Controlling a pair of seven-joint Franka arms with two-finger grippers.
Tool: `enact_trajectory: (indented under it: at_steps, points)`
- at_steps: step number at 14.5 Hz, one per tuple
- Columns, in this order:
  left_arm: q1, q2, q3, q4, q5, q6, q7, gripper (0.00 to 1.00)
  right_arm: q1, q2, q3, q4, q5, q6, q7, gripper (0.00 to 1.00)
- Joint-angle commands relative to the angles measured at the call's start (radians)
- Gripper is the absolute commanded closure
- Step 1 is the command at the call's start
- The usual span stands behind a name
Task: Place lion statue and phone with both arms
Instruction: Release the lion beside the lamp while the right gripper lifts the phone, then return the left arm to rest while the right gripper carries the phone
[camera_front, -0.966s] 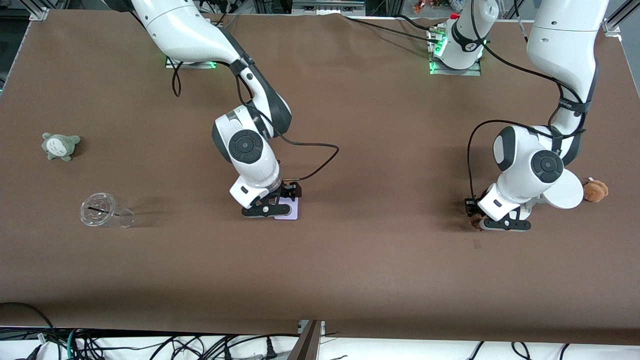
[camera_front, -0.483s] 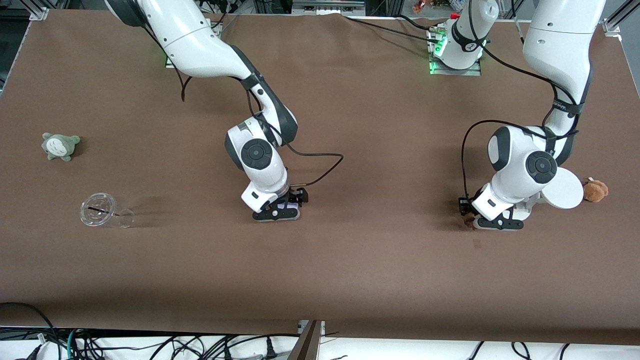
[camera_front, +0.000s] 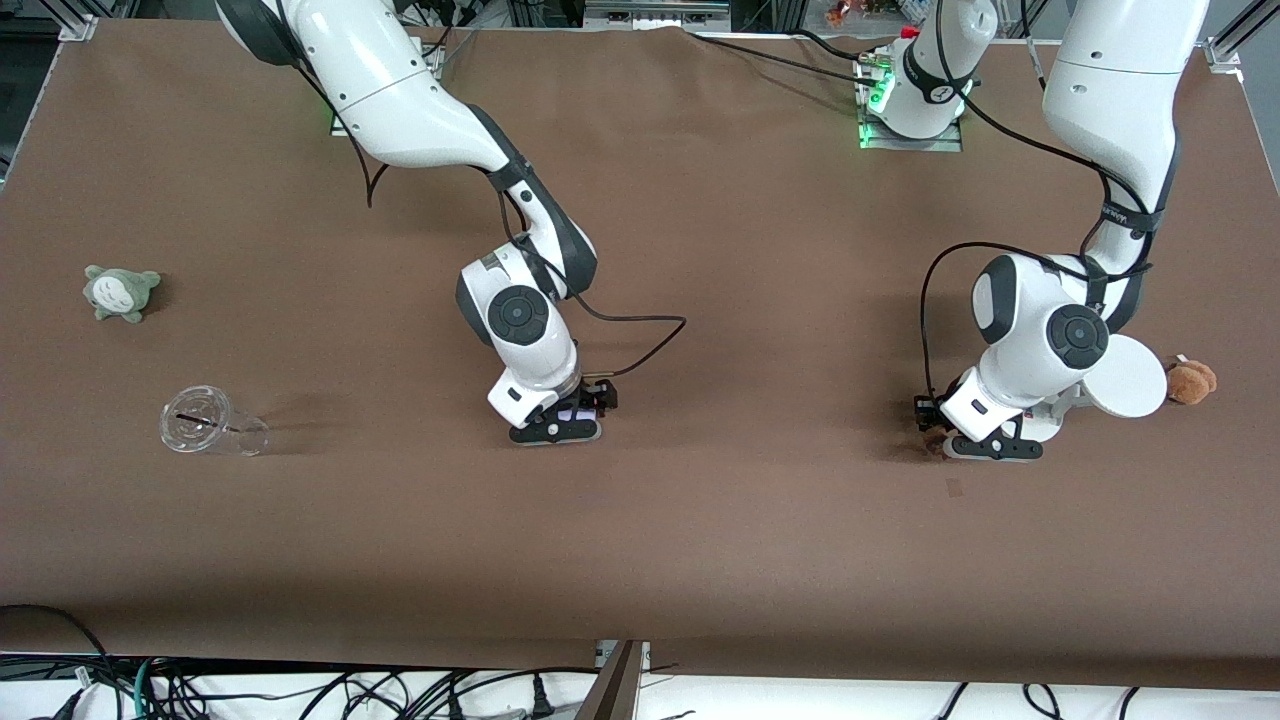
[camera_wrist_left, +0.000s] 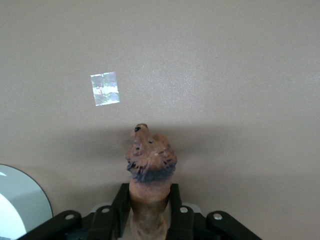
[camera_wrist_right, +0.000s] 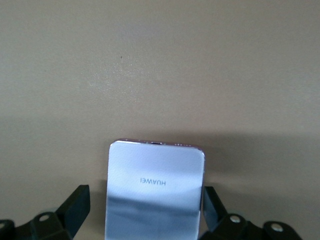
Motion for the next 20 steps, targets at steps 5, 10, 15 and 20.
enact_trajectory:
  at_steps: [5, 10, 15, 20]
  points:
    - [0.006, 0.000, -0.009, -0.005, -0.026, 0.010, 0.006, 0.00, 0.018, 0.032, -0.010, 0.028, 0.004, 0.016, 0.015, 0.33]
    - [0.006, -0.116, -0.007, -0.001, -0.028, -0.178, 0.009, 0.00, 0.010, -0.001, -0.016, 0.029, -0.016, -0.011, -0.008, 1.00]
    - [0.010, -0.287, -0.005, 0.007, -0.028, -0.380, -0.002, 0.00, -0.048, -0.133, -0.018, 0.026, -0.001, -0.218, -0.028, 1.00]
    - [0.012, -0.467, 0.005, 0.027, -0.014, -0.560, -0.057, 0.00, -0.171, -0.284, -0.019, 0.009, 0.135, -0.500, -0.186, 1.00]
